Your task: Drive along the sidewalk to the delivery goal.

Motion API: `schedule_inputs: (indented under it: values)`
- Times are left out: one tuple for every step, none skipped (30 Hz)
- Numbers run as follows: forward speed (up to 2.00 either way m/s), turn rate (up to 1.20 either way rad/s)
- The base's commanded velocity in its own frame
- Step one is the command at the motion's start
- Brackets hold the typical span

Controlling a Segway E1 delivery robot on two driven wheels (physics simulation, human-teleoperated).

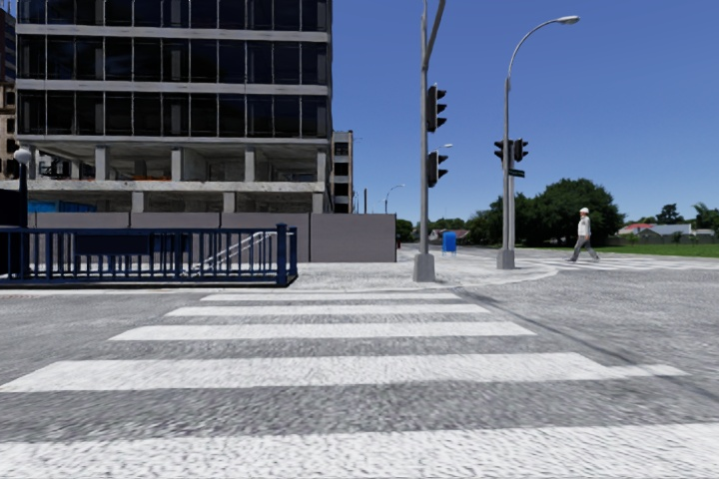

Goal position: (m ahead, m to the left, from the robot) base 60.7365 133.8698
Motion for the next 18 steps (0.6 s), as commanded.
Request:
schedule_inputs:
  values:
    - [2.00, 0.00]
    - [2.00, 0.00]
    - [2.00, 0.00]
    - [2.00, 0.00]
    - [2.00, 0.00]
    - [2.00, 0.00]
    - [2.00, 0.00]
    - [2.00, 0.00]
    - [2.00, 0.00]
    - [2.00, 0.00]
    - [2.00, 0.00]
    - [2.00, 0.00]
    - [2.00, 0.00]
    - [2.00, 0.00]
    - [2.00, 0.00]
    - [2.00, 0.00]
    - [2.00, 0.00]
    - [2.00, 0.00]
